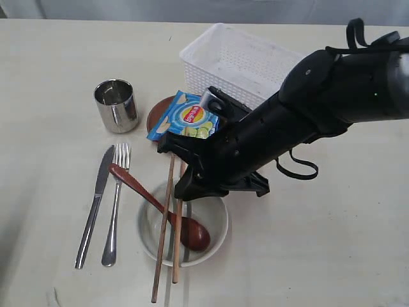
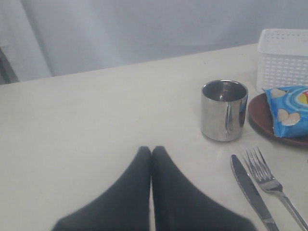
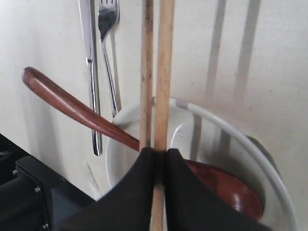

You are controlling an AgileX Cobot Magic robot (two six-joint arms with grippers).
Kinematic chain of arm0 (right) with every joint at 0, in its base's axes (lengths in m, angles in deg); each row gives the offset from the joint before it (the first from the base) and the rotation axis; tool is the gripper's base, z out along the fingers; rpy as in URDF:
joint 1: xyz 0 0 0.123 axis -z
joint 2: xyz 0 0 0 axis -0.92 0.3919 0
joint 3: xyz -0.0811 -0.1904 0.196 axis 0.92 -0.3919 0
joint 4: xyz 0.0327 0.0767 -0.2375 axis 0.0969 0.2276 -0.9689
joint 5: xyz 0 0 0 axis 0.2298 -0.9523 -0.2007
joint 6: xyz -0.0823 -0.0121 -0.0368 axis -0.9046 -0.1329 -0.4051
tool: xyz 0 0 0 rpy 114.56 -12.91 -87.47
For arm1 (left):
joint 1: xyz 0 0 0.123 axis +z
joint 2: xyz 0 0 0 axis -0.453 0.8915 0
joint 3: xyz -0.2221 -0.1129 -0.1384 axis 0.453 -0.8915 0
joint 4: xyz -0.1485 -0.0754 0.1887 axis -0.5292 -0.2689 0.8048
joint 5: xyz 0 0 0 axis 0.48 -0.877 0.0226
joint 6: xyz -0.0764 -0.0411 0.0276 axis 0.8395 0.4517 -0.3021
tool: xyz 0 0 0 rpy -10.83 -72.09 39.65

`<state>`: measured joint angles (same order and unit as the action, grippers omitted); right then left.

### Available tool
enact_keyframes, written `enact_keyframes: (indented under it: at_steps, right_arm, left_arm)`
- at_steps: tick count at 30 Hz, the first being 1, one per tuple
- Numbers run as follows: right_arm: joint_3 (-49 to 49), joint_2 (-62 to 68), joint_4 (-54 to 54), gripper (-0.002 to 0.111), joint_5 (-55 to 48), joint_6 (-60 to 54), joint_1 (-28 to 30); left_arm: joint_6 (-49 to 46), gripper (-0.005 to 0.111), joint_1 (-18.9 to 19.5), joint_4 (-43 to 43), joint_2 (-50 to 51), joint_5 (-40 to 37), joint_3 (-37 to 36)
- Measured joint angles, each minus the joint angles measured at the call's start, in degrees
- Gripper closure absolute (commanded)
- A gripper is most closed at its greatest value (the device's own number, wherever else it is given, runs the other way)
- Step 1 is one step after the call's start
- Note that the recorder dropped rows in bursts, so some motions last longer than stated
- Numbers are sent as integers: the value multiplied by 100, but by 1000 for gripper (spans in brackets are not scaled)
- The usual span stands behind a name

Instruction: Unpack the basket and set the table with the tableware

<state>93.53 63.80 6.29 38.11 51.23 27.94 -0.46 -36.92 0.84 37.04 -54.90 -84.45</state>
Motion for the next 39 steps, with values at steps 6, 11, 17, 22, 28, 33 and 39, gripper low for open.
enact_keyframes:
  at_steps: [6, 11, 17, 22, 28, 33, 39]
  right_arm:
    - [0, 10, -1, 108, -12, -13, -47]
    - [0, 10, 20, 108, 109, -10, -273]
    - [0, 10, 33, 108, 414, 31, -323]
    - [0, 10, 44, 108, 456, 34, -323]
    - [0, 10, 44, 108, 329, 57, -323]
    - [0, 10, -179, 108, 450, 288, -323]
    - [0, 10, -449, 108, 471, 594, -323]
  left_arm:
    - [0, 107, 0, 0, 0, 0, 0]
    - [0, 107, 0, 0, 0, 0, 0]
    - [0, 107, 0, 0, 0, 0, 0]
    - [0, 107, 0, 0, 0, 0, 0]
    - [0, 107, 0, 0, 0, 0, 0]
    - [0, 107, 0, 0, 0, 0, 0]
    - [0, 107, 0, 0, 0, 0, 0]
